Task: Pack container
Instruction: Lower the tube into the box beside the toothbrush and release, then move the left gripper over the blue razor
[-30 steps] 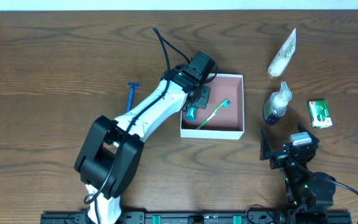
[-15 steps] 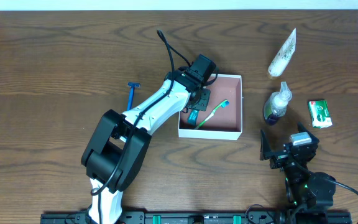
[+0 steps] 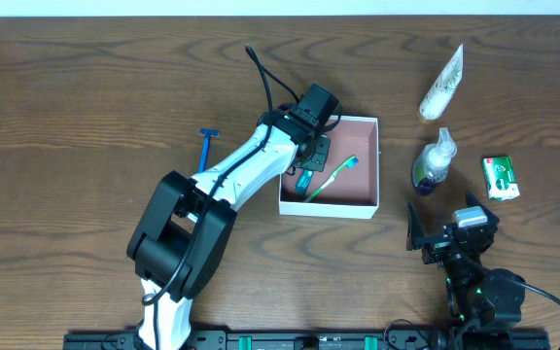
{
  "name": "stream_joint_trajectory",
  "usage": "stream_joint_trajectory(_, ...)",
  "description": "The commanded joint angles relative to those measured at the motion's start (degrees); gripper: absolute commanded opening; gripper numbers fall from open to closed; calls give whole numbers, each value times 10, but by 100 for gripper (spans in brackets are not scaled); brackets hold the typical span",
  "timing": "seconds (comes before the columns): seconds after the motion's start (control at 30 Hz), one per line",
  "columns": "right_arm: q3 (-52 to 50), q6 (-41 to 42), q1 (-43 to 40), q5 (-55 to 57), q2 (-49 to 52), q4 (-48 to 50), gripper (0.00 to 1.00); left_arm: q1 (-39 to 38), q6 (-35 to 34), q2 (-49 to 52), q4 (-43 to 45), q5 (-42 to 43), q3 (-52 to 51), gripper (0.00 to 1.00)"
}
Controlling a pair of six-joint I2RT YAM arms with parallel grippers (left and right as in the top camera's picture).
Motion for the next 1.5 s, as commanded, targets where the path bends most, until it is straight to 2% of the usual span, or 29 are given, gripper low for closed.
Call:
stream_joint_trajectory(0.0, -2, -5, -4, -2, -3, 0, 99, 0, -1, -31, -1, 4, 27, 25)
stream_joint_trajectory(0.27, -2, -5, -4, -2, -3, 0, 99, 1, 6, -156, -5, 6, 44, 27)
stream_joint_trajectory(0.43, -2, -5, -4, -2, -3, 0, 99, 3, 44, -252, -30, 4, 44, 33)
stream_joint_trajectory(0.5, -2, -5, -4, -2, -3, 0, 99, 10, 51, -280, -63, -39, 44, 33)
stream_joint_trajectory(0.57, -2, -5, -4, -2, -3, 0, 99, 23, 50, -292, -109, -125, 44, 33)
stream_joint_trajectory(0.63, -2, -5, -4, -2, -3, 0, 99, 42, 50, -292, -156, -175, 44, 33)
stream_joint_trajectory(0.8, -2, -5, -4, -2, -3, 0, 99, 121, 29, -266, -217, -178, 17, 33)
stream_joint_trajectory(0.93, -2, -5, -4, -2, -3, 0, 99, 180, 31, -236, -220, -155, -5, 33)
stream_joint_trajectory(1.13, -2, -5, -4, -2, -3, 0, 99, 251, 82, -172, -213, -43, -11, 33)
stream_joint_trajectory(1.47, -2, -5, -4, -2, -3, 0, 99, 288, 172, -86, -172, -17, -11, 33)
